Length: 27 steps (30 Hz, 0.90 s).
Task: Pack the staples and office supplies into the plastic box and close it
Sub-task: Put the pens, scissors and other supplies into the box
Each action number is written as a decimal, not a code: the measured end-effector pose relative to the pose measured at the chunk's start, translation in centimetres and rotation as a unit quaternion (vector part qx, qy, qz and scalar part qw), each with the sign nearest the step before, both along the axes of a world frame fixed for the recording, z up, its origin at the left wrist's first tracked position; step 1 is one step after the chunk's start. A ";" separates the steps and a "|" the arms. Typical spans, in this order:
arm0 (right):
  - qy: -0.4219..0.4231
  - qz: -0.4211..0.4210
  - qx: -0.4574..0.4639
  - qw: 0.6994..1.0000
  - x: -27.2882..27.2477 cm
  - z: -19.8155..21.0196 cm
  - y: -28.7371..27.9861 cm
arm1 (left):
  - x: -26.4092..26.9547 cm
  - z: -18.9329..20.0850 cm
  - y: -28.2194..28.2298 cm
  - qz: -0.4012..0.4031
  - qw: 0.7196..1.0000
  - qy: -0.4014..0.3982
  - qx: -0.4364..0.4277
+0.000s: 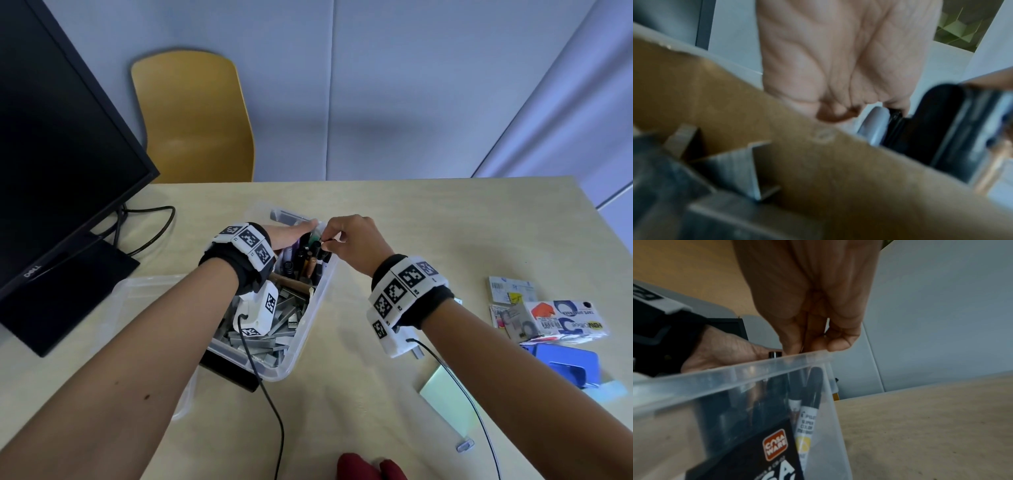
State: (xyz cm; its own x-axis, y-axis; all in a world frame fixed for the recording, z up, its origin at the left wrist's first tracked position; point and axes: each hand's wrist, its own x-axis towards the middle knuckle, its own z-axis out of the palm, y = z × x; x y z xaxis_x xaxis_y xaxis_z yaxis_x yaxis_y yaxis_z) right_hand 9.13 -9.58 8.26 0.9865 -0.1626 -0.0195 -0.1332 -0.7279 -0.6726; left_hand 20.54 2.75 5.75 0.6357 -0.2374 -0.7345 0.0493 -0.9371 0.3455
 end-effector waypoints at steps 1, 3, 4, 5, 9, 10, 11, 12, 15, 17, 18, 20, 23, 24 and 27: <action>-0.023 -0.003 -0.010 1.000 -0.1 -0.1 -0.1 | -0.3 0.2 -0.1 0.000 1.000 -0.003 0.005; -0.074 -0.003 -0.028 0.997 -0.4 -0.4 0.2 | -0.6 0.6 -0.2 -0.012 1.000 -0.027 0.011; -0.080 0.003 -0.038 0.996 -0.6 -0.6 0.4 | -0.5 0.5 -0.2 -0.013 0.999 -0.034 0.012; -0.066 0.014 -0.056 0.996 -0.8 -0.8 0.6 | -0.5 0.5 -0.1 -0.011 0.999 -0.034 0.019; -0.009 0.029 -0.093 0.995 -1.8 -1.9 1.1 | 1.0 -1.8 0.5 0.033 0.999 0.018 -0.020; -0.017 0.020 -0.076 0.997 -2.0 -2.2 1.0 | 1.3 -2.1 0.7 0.041 0.998 0.029 -0.036; -0.023 0.011 -0.057 0.998 -2.3 -2.5 0.9 | 1.2 -1.5 0.8 0.047 0.997 0.034 -0.045; -0.023 0.002 -0.041 0.999 -2.6 -2.5 0.9 | 0.4 0.0 0.9 0.050 0.997 0.035 -0.054; -0.040 -0.019 -0.019 0.999 -3.9 -2.5 1.3 | -1.2 4.5 1.2 0.017 0.996 -0.011 -0.082; -0.053 -0.037 -0.011 0.998 -5.1 -2.5 2.3 | -0.6 5.2 1.8 -0.005 0.988 -0.137 -0.078; -0.055 -0.038 -0.007 0.998 -5.5 -2.5 2.9 | -0.4 5.4 2.2 -0.023 0.975 -0.214 -0.060; -0.057 -0.015 -0.017 0.998 -6.4 -2.9 4.0 | -0.2 5.9 3.0 -0.048 0.953 -0.301 0.007; -0.070 0.012 -0.033 0.997 -7.3 -3.4 4.5 | -0.7 6.1 4.1 -0.067 0.954 -0.254 0.147; -0.072 0.012 -0.037 0.997 -7.5 -3.5 4.4 | -1.1 6.0 4.3 -0.078 0.951 -0.244 0.174; -0.078 0.035 -0.050 0.995 -8.5 -4.1 4.1 | -1.6 5.8 4.5 -0.100 0.934 -0.269 0.211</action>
